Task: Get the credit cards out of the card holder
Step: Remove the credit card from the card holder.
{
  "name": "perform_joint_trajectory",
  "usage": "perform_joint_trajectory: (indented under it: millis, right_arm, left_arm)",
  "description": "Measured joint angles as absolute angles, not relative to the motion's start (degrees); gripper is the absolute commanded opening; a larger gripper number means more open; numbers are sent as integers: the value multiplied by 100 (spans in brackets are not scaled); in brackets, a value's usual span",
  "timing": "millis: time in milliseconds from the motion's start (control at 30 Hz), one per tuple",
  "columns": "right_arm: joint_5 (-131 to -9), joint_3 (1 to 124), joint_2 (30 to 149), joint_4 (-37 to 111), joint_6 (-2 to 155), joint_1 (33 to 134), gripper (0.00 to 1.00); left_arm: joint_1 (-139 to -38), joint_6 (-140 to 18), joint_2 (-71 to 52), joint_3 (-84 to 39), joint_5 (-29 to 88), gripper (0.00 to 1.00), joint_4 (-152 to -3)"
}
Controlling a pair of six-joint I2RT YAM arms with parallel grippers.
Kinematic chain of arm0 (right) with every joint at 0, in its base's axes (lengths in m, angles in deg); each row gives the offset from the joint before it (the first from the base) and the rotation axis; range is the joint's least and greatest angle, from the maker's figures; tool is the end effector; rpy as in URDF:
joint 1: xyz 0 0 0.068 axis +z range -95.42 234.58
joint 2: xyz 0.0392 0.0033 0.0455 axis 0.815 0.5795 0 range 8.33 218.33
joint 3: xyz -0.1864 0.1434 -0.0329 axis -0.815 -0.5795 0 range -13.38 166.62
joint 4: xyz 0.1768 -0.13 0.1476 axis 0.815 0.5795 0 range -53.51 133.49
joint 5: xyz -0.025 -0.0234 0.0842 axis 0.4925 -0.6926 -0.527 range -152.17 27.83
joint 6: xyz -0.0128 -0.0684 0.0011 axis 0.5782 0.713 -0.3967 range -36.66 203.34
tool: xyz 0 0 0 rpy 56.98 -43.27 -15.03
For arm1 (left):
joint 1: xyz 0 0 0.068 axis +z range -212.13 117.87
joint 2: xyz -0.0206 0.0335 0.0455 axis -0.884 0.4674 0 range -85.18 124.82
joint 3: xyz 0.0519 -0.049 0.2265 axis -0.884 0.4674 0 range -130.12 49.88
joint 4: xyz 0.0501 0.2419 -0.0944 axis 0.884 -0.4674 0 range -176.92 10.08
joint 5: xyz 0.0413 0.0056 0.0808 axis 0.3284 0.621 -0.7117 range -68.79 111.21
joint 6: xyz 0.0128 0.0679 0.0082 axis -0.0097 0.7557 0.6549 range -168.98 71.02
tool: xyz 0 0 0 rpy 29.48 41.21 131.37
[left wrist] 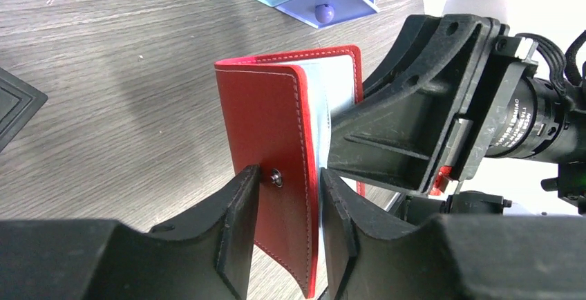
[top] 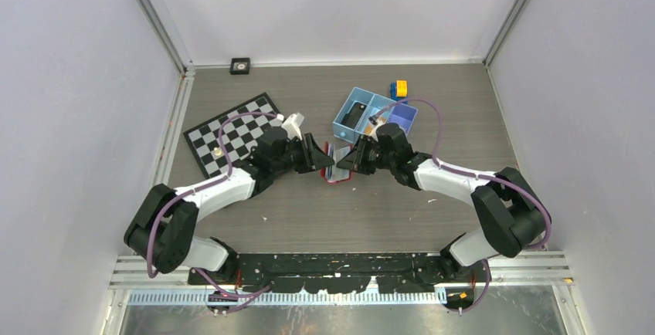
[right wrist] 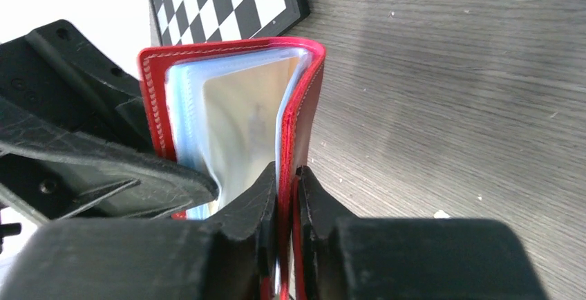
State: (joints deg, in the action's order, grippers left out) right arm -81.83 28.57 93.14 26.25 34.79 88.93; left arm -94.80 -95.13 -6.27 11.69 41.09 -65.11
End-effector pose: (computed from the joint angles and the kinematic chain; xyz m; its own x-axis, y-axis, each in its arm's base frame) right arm 0.2614 0.2015 0.1464 -0.8682 0.2617 -0.4215 -0.1728 0.6368 0.7514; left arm 0.2573 -0.1879 0.1645 -0.8065 -0.2884 -0.5161 0.2649 0.6042 -0.7515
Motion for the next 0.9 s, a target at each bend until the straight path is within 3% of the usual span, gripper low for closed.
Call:
perform_joint_trajectory:
  millis: [133, 200, 567, 733, 900]
  right_arm:
    - [-8312, 2724, 9314, 2345, 3356, 8869, 29]
    - [-8312, 2678, 9314, 2317, 3345, 8858, 31]
    - [-8658, 2630, 9513, 1740, 3127, 8871, 68]
    - [-8673, 2726, 9944, 1681, 3068, 8871, 68]
    - [-8618, 2803, 10281, 1788, 3064, 8871, 61]
  left_arm:
    - [-9399, -9629, -456, 1171, 4260, 10, -6378]
    - [-9346, -9688, -360, 1178, 4347, 2, -6310]
    - [-9174, -9784, -30, 1276, 4439, 0, -6251]
    - [-9174, -9817, 280, 1278, 4528, 0, -6131]
    - [-9174, -9830, 383, 1307, 4572, 0, -6116]
